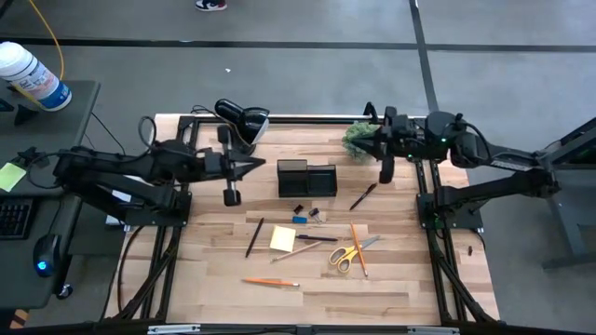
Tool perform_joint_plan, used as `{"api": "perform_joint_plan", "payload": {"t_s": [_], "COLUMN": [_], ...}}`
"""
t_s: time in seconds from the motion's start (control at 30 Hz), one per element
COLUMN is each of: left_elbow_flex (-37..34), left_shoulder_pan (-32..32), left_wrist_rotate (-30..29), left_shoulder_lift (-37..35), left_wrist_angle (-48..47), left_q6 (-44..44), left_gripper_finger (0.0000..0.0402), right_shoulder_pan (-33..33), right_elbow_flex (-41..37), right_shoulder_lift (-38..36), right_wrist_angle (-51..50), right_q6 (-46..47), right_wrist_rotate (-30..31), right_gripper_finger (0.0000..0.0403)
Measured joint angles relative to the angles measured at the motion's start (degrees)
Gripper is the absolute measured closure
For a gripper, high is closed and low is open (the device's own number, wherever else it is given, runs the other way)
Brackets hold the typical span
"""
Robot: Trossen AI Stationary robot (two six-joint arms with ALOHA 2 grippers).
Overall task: Pick and place office supplies into organizer
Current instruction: Put the right orange pencil into the black desk organizer
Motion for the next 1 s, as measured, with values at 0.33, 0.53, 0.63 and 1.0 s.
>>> {"api": "perform_joint_plan", "payload": {"t_s": [0.33,0.53,0.63,1.0], "left_elbow_flex": [0.0,0.0,0.0,0.0], "left_shoulder_pan": [7.5,12.0,14.0,17.7], "left_wrist_rotate": [12.9,13.1,13.5,18.2], "left_shoulder_lift": [1.9,1.7,1.7,7.5], "left_wrist_angle": [-3.2,-2.4,-2.0,-1.8], "left_q6": [-6.9,-15.5,-18.9,-14.9], "left_gripper_finger": [0.0401,0.0401,0.0401,0.0401], "right_shoulder_pan": [0.0,-2.8,-4.1,-6.1], "right_elbow_flex": [0.0,0.0,0.0,0.0], "right_shoulder_lift": [6.4,9.1,11.1,20.7], "right_wrist_angle": [5.1,7.2,8.7,8.9], "right_q6": [8.8,26.5,29.5,23.4], "right_wrist_rotate": [-1.8,-3.7,-7.1,-27.2], "right_gripper_finger": [0.0391,0.0391,0.0391,0.0391]}}
